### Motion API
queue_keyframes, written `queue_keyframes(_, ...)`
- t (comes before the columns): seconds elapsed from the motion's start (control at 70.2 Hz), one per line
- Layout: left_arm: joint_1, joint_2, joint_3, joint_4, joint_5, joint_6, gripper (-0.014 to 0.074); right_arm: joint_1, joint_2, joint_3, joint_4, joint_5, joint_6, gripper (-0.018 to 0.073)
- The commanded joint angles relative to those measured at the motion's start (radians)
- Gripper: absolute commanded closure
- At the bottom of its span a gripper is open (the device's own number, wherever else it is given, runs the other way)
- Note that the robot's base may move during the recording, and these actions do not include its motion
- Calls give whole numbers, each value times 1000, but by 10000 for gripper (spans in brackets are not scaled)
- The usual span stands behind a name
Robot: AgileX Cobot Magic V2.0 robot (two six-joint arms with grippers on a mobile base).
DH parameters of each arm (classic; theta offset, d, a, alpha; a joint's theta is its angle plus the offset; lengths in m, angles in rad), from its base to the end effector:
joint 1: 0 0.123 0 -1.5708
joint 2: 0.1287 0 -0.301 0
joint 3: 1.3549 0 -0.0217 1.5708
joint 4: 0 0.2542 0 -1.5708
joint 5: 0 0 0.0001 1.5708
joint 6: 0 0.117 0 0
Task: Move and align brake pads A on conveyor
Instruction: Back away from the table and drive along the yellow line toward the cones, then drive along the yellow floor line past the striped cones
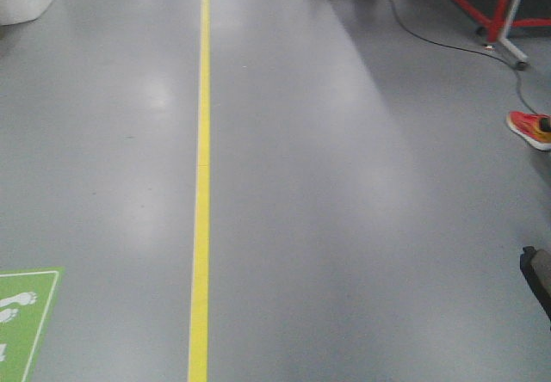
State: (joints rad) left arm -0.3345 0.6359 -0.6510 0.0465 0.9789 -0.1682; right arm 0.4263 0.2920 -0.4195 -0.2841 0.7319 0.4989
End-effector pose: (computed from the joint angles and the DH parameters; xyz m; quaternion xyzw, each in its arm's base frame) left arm 0.1037 -0.0313 0.2890 0.0837 0.9364 -0.0627 0.3350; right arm 0.0728 0.0090 0.2664 -0.0124 0.8567 0.1015 0.5055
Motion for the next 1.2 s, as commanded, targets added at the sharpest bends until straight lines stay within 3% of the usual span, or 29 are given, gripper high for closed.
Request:
queue_keyframes(0.0, -6, -4, -29, 2, -65, -11, 603, -5, 8, -29, -27, -85, -7, 520)
queue_keyframes(1.182, -6, -4, -29, 2, -60, -11, 603, -5, 8, -29, -27, -84, -7, 520)
